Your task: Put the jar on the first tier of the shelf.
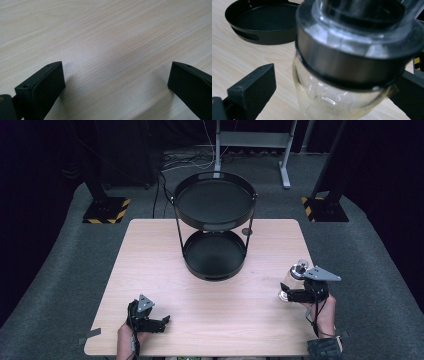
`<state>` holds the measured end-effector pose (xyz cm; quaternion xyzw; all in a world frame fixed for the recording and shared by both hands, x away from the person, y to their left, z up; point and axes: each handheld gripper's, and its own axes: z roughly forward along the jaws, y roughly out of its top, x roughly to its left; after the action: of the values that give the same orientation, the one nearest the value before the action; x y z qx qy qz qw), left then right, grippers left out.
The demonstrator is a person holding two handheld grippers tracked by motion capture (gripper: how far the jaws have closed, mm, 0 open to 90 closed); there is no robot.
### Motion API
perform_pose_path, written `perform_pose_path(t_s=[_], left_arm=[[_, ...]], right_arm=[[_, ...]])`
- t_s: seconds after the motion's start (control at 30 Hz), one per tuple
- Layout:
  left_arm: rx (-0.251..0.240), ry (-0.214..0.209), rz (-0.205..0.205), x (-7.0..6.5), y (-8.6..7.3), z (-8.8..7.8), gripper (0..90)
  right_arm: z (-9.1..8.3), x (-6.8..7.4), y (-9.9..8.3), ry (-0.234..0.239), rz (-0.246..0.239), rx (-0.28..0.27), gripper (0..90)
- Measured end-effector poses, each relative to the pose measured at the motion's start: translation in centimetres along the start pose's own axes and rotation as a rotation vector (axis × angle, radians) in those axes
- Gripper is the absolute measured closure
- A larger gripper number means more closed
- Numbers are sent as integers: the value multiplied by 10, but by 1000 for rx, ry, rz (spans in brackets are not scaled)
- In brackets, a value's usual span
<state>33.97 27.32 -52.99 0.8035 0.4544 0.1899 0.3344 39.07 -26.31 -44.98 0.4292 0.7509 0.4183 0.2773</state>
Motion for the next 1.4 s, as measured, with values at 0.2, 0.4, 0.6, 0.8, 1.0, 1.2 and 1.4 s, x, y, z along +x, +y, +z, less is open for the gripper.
perform_pose_path(t_s=[0.2, 0.4, 0.6, 0.8, 1.0, 1.2, 1.4], left_arm=[[-1, 1, 2, 0, 0, 0, 7], [0, 4, 5, 0, 0, 0, 7], [0, 1, 4, 0, 0, 0, 8], [0, 2, 3, 0, 0, 0, 7], [0, 2, 4, 0, 0, 0, 8], [0, 1, 3, 0, 0, 0, 7], [0, 0, 1, 0, 0, 0, 8]], right_arm=[[4, -2, 2, 9, 19, -29, 0], [4, -2, 5, 13, 21, -51, 0], [5, -4, 4, 11, 34, -65, 0], [6, -4, 4, 14, 44, -67, 3], [3, -7, 0, 7, 73, -85, 194], [3, -9, -3, 27, 85, -84, 298], [3, -7, -3, 10, 72, -93, 305]])
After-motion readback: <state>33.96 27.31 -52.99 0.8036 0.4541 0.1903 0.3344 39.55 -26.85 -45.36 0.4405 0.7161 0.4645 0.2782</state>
